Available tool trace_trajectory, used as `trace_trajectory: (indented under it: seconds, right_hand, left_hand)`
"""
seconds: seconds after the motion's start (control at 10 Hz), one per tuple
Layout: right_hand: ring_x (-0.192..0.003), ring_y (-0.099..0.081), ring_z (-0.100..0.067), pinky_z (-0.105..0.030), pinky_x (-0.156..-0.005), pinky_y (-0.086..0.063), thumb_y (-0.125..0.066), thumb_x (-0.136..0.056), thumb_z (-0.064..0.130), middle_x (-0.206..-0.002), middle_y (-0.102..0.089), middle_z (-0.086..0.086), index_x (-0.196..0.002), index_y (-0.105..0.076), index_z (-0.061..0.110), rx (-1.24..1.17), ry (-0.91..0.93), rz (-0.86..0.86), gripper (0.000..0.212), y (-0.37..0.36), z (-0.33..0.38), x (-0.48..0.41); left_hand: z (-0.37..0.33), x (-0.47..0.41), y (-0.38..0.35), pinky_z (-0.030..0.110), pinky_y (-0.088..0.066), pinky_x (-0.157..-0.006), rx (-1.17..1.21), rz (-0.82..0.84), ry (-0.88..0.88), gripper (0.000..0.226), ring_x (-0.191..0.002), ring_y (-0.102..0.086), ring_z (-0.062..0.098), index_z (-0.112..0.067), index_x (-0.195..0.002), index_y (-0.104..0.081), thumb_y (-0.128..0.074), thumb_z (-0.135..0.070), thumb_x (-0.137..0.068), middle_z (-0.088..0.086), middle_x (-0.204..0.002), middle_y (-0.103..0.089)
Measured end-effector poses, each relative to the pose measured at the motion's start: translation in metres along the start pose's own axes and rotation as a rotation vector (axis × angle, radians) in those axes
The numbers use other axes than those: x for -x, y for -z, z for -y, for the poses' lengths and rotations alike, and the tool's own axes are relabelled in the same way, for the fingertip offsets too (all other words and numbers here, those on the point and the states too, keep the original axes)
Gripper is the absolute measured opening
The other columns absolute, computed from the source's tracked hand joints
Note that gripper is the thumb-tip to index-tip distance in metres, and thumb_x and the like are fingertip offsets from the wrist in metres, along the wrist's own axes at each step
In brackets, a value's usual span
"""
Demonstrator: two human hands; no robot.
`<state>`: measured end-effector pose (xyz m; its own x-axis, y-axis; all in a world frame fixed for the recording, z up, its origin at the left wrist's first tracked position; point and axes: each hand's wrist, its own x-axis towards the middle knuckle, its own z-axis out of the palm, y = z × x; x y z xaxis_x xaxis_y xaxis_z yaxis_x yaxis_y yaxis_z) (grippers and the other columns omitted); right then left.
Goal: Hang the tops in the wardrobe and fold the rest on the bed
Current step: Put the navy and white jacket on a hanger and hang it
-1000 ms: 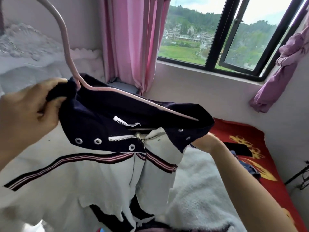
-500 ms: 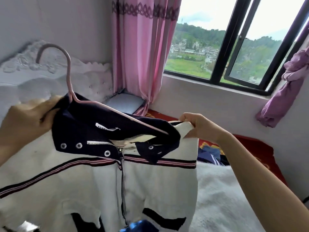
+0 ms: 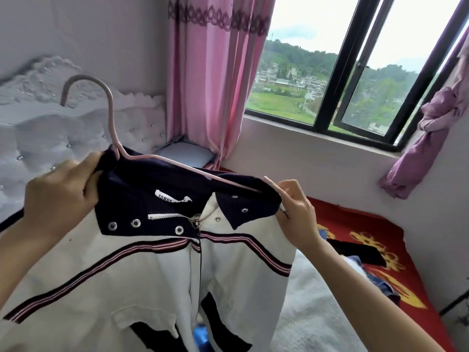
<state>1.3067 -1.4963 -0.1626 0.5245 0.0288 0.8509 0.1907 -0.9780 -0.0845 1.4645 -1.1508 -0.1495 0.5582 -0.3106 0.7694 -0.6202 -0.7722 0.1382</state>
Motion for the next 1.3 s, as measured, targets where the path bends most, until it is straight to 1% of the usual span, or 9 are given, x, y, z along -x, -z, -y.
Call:
trace_trajectory:
  seconds: [0.2,0.3,0.4,0.6,0.7,0.8,0.9,1.0,1.3]
  right_hand:
    - [-0.058,-0.052,-0.025,-0.024,-0.039,-0.039,-0.047,-0.071,0.001,-0.081,-0.043,-0.004,-0.086,-0.069,-0.001,0.386,-0.007,-0.117,0.027,-0.009,0.003,-0.012]
    - [-0.057,-0.060,-0.035,-0.033,-0.041,-0.044,-0.061,-0.069,-0.011,-0.079,-0.056,-0.017,-0.097,-0.062,-0.005,0.576,-0.080,0.273,0.029,-0.006,-0.002,-0.021]
    - [-0.098,-0.057,-0.036,-0.031,-0.070,-0.039,-0.041,-0.090,-0.003,-0.106,-0.051,-0.018,-0.120,-0.052,0.003,0.445,-0.308,0.617,0.032,0.004,-0.013,-0.025]
    - [-0.097,-0.052,-0.017,-0.034,-0.091,-0.046,-0.047,-0.094,0.013,-0.117,-0.056,-0.008,-0.133,-0.046,0.006,-0.510,-1.140,-0.103,0.040,0.017,-0.008,-0.026]
    - [-0.095,-0.058,-0.017,-0.021,-0.070,-0.049,-0.064,-0.086,0.032,-0.113,-0.057,-0.005,-0.131,-0.045,0.007,-0.452,-1.056,0.141,0.055,-0.001,0.007,-0.020]
    - [-0.094,-0.061,-0.018,-0.027,-0.075,-0.051,-0.070,-0.080,0.009,-0.104,-0.060,-0.005,-0.117,-0.054,0.013,-0.558,-1.087,0.164,0.040,-0.013,0.005,-0.008]
    - [-0.062,-0.060,-0.013,-0.021,-0.055,-0.049,-0.051,-0.077,-0.016,-0.074,-0.060,-0.005,-0.079,-0.059,0.014,-0.635,-1.165,0.078,0.031,-0.016,-0.001,-0.001]
    - [-0.066,-0.053,-0.022,-0.023,-0.052,-0.040,-0.045,-0.076,-0.010,-0.064,-0.052,-0.004,-0.068,-0.051,0.014,-0.390,-1.231,0.124,0.027,-0.024,-0.007,-0.007]
    - [-0.107,-0.057,-0.033,-0.033,-0.080,-0.044,-0.048,-0.088,0.004,-0.113,-0.062,-0.016,-0.106,-0.059,0.003,0.401,-0.754,0.848,0.022,-0.035,-0.017,-0.017]
  left_hand:
    - [-0.024,0.014,0.002,0.041,-0.044,-0.042,-0.093,-0.189,-0.025,0.035,-0.045,-0.049,0.037,-0.002,-0.116,-0.063,-0.041,-0.019,-0.095,0.021,-0.064,-0.050]
    - [-0.038,0.019,0.000,0.036,-0.040,-0.035,-0.122,-0.231,-0.167,0.032,-0.040,-0.050,0.035,0.001,-0.110,-0.065,-0.044,-0.018,-0.095,0.019,-0.059,-0.050]
    - [-0.047,0.018,-0.004,0.031,-0.035,-0.032,-0.139,-0.236,-0.248,0.031,-0.037,-0.048,0.031,0.002,-0.107,-0.067,-0.047,-0.018,-0.094,0.016,-0.056,-0.047]
    - [-0.056,0.020,-0.005,0.030,-0.033,-0.033,-0.103,-0.288,-0.274,0.030,-0.039,-0.048,0.030,0.001,-0.109,-0.065,-0.048,-0.019,-0.094,0.015,-0.057,-0.047]
    - [-0.061,0.022,-0.013,0.031,-0.033,-0.034,-0.106,-0.311,-0.299,0.028,-0.039,-0.047,0.030,-0.001,-0.112,-0.063,-0.050,-0.017,-0.093,0.014,-0.058,-0.047]
    - [-0.062,0.029,-0.023,0.033,-0.036,-0.034,-0.077,-0.310,-0.314,0.028,-0.040,-0.048,0.031,-0.003,-0.115,-0.059,-0.051,-0.018,-0.092,0.015,-0.059,-0.050]
    - [-0.059,0.036,-0.030,0.034,-0.037,-0.035,-0.058,-0.304,-0.283,0.029,-0.041,-0.050,0.031,-0.004,-0.115,-0.058,-0.050,-0.020,-0.093,0.016,-0.059,-0.053]
    - [-0.064,0.039,-0.031,0.032,-0.036,-0.034,-0.073,-0.305,-0.298,0.028,-0.040,-0.049,0.030,-0.004,-0.114,-0.058,-0.051,-0.020,-0.092,0.014,-0.058,-0.051]
    - [-0.068,0.045,-0.039,0.030,-0.035,-0.033,-0.080,-0.235,-0.444,0.036,-0.039,-0.047,0.027,-0.008,-0.119,-0.053,-0.054,-0.012,-0.083,0.010,-0.056,-0.051]
